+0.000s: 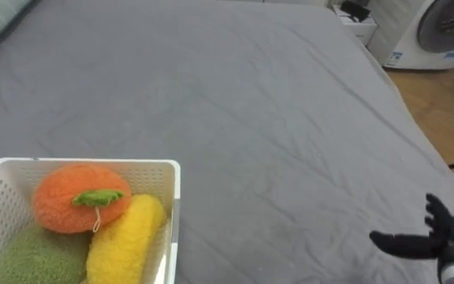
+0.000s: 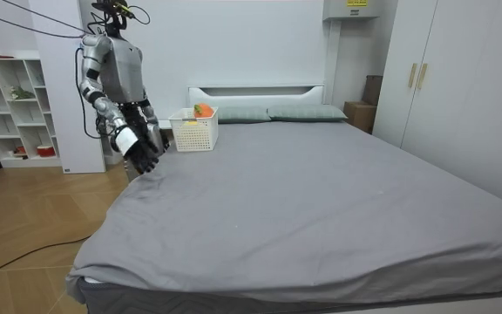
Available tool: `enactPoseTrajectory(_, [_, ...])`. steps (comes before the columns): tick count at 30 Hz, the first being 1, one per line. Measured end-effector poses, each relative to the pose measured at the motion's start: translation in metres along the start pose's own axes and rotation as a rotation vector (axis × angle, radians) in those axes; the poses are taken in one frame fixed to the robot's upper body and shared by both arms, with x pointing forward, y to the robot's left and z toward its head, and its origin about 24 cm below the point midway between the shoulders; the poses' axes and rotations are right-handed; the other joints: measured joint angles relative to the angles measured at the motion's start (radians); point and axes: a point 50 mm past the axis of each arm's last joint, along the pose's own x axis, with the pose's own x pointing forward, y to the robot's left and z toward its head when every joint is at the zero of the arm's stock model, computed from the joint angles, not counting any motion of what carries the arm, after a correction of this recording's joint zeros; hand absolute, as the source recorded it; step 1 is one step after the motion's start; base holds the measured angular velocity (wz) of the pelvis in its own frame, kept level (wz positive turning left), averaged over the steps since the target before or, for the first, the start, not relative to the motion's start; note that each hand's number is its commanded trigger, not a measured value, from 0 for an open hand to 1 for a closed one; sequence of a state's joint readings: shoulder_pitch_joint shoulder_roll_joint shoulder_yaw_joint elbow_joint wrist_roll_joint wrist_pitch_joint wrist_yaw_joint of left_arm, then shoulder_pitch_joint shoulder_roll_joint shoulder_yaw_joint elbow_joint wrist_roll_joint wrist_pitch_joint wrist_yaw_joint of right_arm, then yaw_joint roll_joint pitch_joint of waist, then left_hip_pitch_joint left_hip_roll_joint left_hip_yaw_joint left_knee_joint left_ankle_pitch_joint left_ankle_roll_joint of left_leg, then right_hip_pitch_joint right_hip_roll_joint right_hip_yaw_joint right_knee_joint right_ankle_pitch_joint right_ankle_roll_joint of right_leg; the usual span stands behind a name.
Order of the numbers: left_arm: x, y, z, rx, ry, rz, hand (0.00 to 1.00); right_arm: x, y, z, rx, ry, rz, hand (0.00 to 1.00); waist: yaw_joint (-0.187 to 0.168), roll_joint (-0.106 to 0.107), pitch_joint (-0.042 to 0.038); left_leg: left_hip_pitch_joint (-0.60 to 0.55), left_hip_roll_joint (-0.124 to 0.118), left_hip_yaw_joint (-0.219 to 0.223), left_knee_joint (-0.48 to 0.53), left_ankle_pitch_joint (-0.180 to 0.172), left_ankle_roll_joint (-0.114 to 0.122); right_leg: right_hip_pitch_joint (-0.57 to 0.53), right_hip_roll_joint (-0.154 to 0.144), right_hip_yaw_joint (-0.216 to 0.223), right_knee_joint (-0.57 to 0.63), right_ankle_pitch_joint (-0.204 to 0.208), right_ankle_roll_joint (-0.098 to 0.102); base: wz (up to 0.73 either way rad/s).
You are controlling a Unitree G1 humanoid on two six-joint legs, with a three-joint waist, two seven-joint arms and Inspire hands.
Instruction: Collect toys from the bed
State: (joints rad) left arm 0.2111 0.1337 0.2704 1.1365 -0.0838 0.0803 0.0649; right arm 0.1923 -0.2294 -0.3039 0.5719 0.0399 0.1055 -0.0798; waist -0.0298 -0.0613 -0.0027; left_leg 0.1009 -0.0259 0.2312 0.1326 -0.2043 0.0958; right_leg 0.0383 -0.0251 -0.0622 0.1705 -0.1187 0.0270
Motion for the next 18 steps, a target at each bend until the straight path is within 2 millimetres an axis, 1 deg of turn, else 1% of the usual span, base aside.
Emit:
enactPoseTrajectory(1, [0.000, 0.000, 0.000, -0.002, 0.001, 0.002, 0.00, 0.000, 0.000, -0.008, 0.000, 0.031, -0.009, 0.00, 0.000, -0.001, -0.0003, 0.000, 0.000, 0.000, 0.000, -0.001, 0.000, 0.000, 0.000, 0.003, -0.001, 0.000, 0.000, 0.00])
enactPoseTrajectory(2, [0.000, 0.001, 0.000, -0.006, 0.001, 0.010, 0.00, -0.001, -0.001, -0.027, -0.003, 0.101, -0.025, 0.00, 0.000, -0.001, -0.0003, 0.000, 0.000, 0.000, 0.001, -0.002, 0.000, 0.000, 0.001, 0.005, -0.001, 0.000, 0.000, 0.00])
enactPoseTrajectory(3, [0.000, 0.002, -0.001, -0.008, 0.002, 0.016, 0.00, -0.004, -0.003, -0.046, -0.005, 0.180, -0.040, 0.00, 0.002, 0.004, 0.0014, 0.000, 0.001, 0.000, 0.001, -0.005, 0.000, 0.002, 0.001, 0.004, -0.002, 0.000, 0.000, 0.00])
enactPoseTrajectory(4, [0.000, 0.003, -0.003, -0.011, 0.006, 0.018, 0.00, -0.006, -0.004, -0.055, -0.004, 0.218, -0.047, 0.00, 0.002, 0.006, 0.0024, 0.000, 0.001, 0.000, 0.001, -0.007, 0.000, 0.005, 0.001, 0.005, -0.002, 0.000, 0.000, 0.00])
enactPoseTrajectory(6, [-0.001, 0.004, -0.007, -0.010, 0.015, 0.022, 0.00, -0.016, -0.007, -0.090, -0.002, 0.365, -0.070, 0.00, 0.007, 0.006, 0.0038, 0.014, 0.002, -0.001, 0.002, -0.014, -0.001, 0.016, 0.004, 0.006, 0.000, -0.003, 0.000, -0.06])
enactPoseTrajectory(7, [-0.001, 0.005, -0.010, -0.010, 0.021, 0.024, 0.00, -0.019, -0.007, -0.096, -0.002, 0.391, -0.073, 0.00, 0.005, 0.010, 0.0010, 0.015, 0.002, -0.001, 0.002, -0.016, -0.002, 0.017, 0.005, 0.007, 0.000, -0.003, 0.000, -0.07])
enactPoseTrajectory(8, [-0.001, 0.007, -0.012, -0.009, 0.027, 0.027, 0.00, -0.024, -0.007, -0.106, -0.005, 0.435, -0.077, 0.00, -0.002, 0.014, -0.0012, 0.017, 0.003, -0.001, 0.004, -0.017, -0.002, 0.020, 0.005, 0.007, 0.000, -0.003, 0.000, 0.00])
enactPoseTrajectory(9, [-0.002, 0.009, -0.015, -0.010, 0.035, 0.033, 0.00, -0.029, -0.005, -0.115, -0.006, 0.478, -0.080, 0.00, -0.002, 0.016, -0.0002, 0.018, 0.003, -0.003, 0.004, -0.017, -0.002, 0.022, 0.005, 0.004, 0.000, -0.004, 0.000, 0.04])
enactPoseTrajectory(10, [-0.002, 0.009, -0.015, -0.010, 0.036, 0.034, 0.00, -0.031, -0.004, -0.120, -0.006, 0.501, -0.078, 0.00, -0.003, 0.015, -0.0003, 0.019, 0.003, -0.006, 0.005, -0.017, -0.002, 0.024, 0.004, 0.002, 0.000, -0.004, 0.000, 0.14])
enactPoseTrajectory(12, [-0.002, 0.009, -0.016, -0.007, 0.041, 0.033, 0.00, -0.045, 0.001, -0.141, -0.011, 0.606, -0.070, 0.00, -0.012, 0.015, 0.0001, 0.031, 0.003, -0.023, 0.007, -0.019, -0.003, 0.036, 0.000, -0.022, 0.001, -0.008, -0.001, 0.21])
enactPoseTrajectory(15, [-0.002, 0.009, -0.020, 0.001, 0.057, 0.034, 0.00, -0.054, 0.007, -0.154, -0.014, 0.683, -0.054, 0.00, -0.012, 0.017, 0.0008, 0.032, 0.003, -0.025, 0.020, -0.029, -0.003, 0.043, 0.000, -0.025, 0.003, -0.016, -0.001, 0.03])
enactPoseTrajectory(18, [-0.003, 0.006, -0.021, 0.014, 0.069, 0.032, 0.00, -0.063, 0.012, -0.164, -0.039, 0.750, -0.028, 0.00, -0.014, 0.019, 0.0008, 0.031, 0.003, -0.030, 0.020, -0.031, -0.005, 0.044, 0.000, -0.026, 0.003, -0.018, -0.001, 0.05])
